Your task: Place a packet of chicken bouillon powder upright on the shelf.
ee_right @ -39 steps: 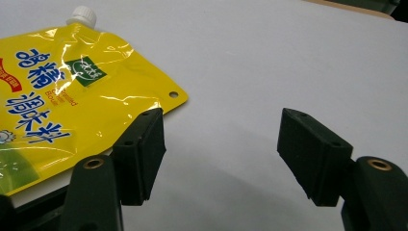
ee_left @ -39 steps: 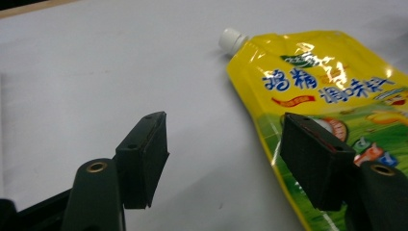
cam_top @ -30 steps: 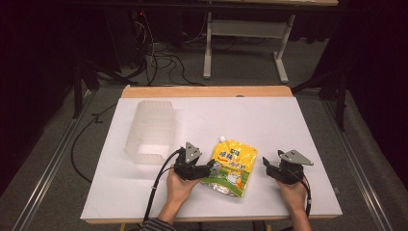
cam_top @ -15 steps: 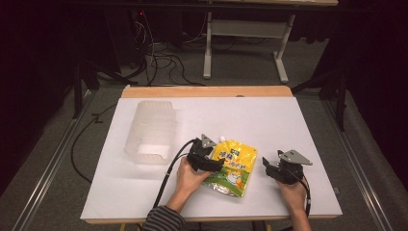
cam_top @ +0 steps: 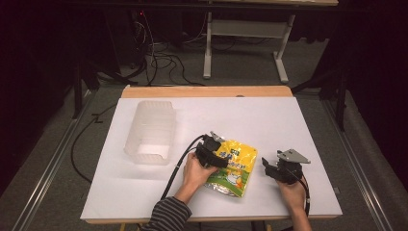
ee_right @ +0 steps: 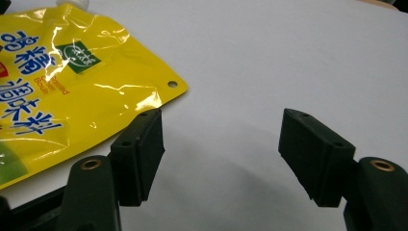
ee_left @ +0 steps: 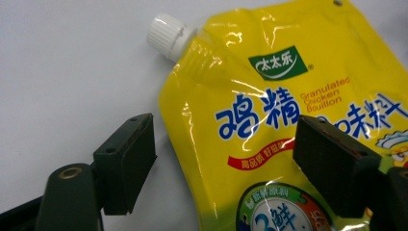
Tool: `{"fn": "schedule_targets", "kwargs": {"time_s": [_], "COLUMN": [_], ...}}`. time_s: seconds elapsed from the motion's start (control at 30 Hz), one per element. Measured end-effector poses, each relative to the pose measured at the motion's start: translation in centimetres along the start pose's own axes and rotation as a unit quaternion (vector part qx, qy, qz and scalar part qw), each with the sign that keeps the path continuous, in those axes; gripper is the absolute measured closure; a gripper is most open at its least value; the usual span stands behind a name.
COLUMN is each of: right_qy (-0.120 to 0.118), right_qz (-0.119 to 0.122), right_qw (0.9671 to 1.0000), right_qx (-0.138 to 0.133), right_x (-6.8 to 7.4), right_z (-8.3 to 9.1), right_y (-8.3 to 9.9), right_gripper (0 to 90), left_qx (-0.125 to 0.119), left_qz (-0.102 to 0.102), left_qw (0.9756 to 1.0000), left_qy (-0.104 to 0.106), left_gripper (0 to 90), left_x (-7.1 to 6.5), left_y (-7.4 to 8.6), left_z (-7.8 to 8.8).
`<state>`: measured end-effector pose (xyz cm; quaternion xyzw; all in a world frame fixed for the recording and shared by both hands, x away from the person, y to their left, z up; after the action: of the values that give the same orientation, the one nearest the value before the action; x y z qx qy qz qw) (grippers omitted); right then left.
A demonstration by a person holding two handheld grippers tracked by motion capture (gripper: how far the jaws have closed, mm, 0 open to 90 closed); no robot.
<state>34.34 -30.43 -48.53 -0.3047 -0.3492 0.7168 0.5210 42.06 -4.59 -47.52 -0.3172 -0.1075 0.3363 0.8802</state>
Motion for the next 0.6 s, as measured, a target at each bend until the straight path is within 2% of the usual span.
{"fn": "schedule_targets", "kwargs": {"time_s": [0.13, 0.2, 0.3, 0.43, 0.47, 0.6], "right_qy": [0.011, 0.014, 0.016, 0.017, 0.018, 0.019], "right_qz": [0.025, 0.026, 0.024, 0.024, 0.022, 0.023], "right_qw": [0.9996, 0.9995, 0.9994, 0.9994, 0.9995, 0.9994], "right_qx": [0.012, 0.012, 0.017, 0.016, 0.016, 0.017], "right_x": [0.5, 0.5, 0.5, 0.5, 0.5, 0.5], "right_z": [-0.2, -0.2, -0.4, -0.3, -0.3, -0.3], "right_y": [0.0, 0.0, -0.1, -0.1, -0.1, -0.1], "right_gripper": [33.2, 33.0, 33.1, 33.6, 33.6, 34.0], "left_qx": [0.003, 0.002, -0.003, -0.010, -0.011, -0.020], "left_qz": [0.004, -0.001, -0.005, -0.005, -0.007, -0.015], "left_qw": [1.0000, 1.0000, 1.0000, 0.9999, 0.9999, 0.9996], "left_qy": [0.000, 0.001, 0.001, -0.001, -0.001, -0.012], "left_gripper": [24.2, 25.8, 33.5, 37.6, 42.8, 48.4], "left_x": [0.0, -0.2, -0.5, -0.7, -0.8, -1.0], "left_y": [0.2, 0.2, 0.2, 0.4, 0.5, 0.7], "left_z": [-0.1, 0.0, 0.0, 0.1, 0.2, 0.3]}}
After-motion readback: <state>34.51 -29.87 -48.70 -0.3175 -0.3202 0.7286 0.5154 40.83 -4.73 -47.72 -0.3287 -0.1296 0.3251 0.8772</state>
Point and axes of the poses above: each handheld gripper's, and its own axes: z roughly backward along the jaws, y roughly out of its underside, x roughly to its left, the point moved 1 cm from there along -z, roughly forward along the jaws, and after that the axes turned 3 degrees about -z, right-handed, at the moved point
